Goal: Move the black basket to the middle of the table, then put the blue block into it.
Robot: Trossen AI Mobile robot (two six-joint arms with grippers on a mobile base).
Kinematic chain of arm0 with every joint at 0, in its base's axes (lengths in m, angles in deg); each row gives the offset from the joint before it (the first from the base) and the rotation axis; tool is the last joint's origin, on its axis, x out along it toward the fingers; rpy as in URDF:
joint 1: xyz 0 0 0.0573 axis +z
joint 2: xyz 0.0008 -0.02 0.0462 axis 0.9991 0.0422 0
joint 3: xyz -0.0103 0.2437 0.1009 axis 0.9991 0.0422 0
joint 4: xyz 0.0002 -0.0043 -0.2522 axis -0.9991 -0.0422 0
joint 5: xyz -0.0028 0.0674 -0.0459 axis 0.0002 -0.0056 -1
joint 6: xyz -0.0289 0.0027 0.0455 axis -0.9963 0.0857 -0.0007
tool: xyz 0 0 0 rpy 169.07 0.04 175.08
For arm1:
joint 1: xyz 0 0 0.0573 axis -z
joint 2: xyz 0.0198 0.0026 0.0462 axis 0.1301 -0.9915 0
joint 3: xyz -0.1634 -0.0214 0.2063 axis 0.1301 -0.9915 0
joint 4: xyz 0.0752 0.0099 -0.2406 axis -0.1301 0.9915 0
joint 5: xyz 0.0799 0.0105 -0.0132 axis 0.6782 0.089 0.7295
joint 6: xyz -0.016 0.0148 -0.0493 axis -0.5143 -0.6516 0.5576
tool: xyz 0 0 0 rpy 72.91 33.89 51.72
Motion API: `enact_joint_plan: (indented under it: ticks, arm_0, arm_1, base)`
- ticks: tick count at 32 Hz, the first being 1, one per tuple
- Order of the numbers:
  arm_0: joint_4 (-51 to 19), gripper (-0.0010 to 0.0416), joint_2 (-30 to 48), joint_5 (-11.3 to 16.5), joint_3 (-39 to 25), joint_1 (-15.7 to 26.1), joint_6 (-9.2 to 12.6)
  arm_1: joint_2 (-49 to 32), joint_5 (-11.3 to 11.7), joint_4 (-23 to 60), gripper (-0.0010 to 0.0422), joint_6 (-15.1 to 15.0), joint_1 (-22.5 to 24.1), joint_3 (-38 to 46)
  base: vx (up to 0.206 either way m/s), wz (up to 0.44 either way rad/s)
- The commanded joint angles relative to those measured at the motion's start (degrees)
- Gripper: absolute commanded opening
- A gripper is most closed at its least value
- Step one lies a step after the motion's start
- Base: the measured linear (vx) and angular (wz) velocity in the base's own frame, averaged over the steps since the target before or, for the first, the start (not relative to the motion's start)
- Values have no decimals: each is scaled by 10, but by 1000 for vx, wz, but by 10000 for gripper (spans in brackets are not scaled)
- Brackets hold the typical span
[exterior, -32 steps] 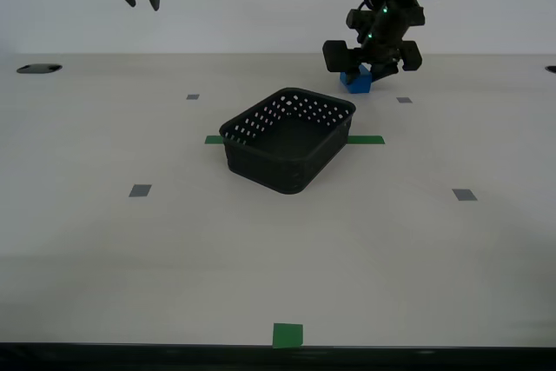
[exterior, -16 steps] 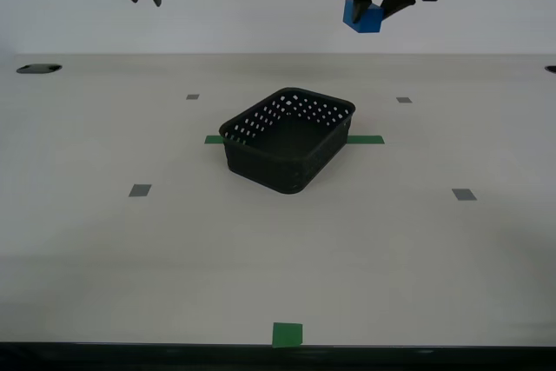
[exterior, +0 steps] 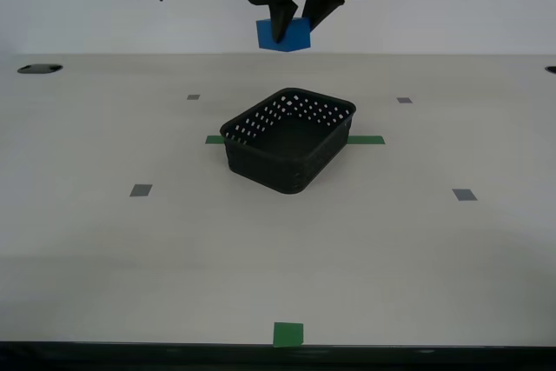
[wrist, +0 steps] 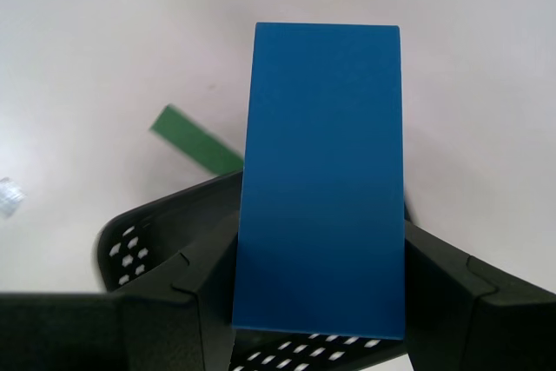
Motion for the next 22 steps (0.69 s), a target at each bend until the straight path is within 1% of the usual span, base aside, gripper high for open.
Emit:
enact_joint_plan:
  ticks: [1,2,5,8,9,10,12,15,16,18,19,20,21,22]
  arm_0:
    - [-23,-1,-1,-1,0,15,1]
    - [-42,-1,-1,-1,0,25,1]
    - [-72,-1,-1,-1,0,32,0]
    - [-81,-1,-1,0,15,36,-2]
    - [-80,-1,-2,1,42,37,-4]
    - [-80,0,-2,1,49,37,-7]
    - [-71,0,-2,1,82,37,-14]
    - [-48,1,-2,3,94,37,-23]
    - [-26,6,-2,21,94,37,-33]
    - [-20,11,-2,31,94,37,-38]
    - [-20,37,-2,36,94,37,-44]
    - [-20,44,-2,36,94,37,-45]
    - [-21,66,-2,36,94,37,-56]
    - [-22,100,-2,36,94,37,-57]
  arm_1:
    - [0,0,-3,188,-1,0,1]
    - [0,0,-3,188,-1,0,1]
    - [0,0,-8,188,-1,0,1]
    - [0,0,-9,188,-1,0,1]
    - [0,0,-11,188,-1,0,1]
    - [0,0,-11,188,-1,0,1]
    - [0,0,-12,188,-1,0,1]
    - [0,0,-12,188,-1,0,1]
    - [0,0,-13,188,-1,0,1]
    - [0,0,-13,188,-1,0,1]
    - [0,0,-13,188,-1,0,1]
    - [0,0,-13,188,-1,0,1]
    - [0,0,-13,188,-1,0,1]
    - [0,0,-13,188,-1,0,1]
  base:
    - [0,0]
    - [0,0]
    - [0,0]
    - [0,0]
    - [0,0]
    - [0,0]
    - [0,0]
    - [0,0]
    - [0,0]
    - [0,0]
    - [0,0]
    - [0,0]
    - [0,0]
    - [0,0]
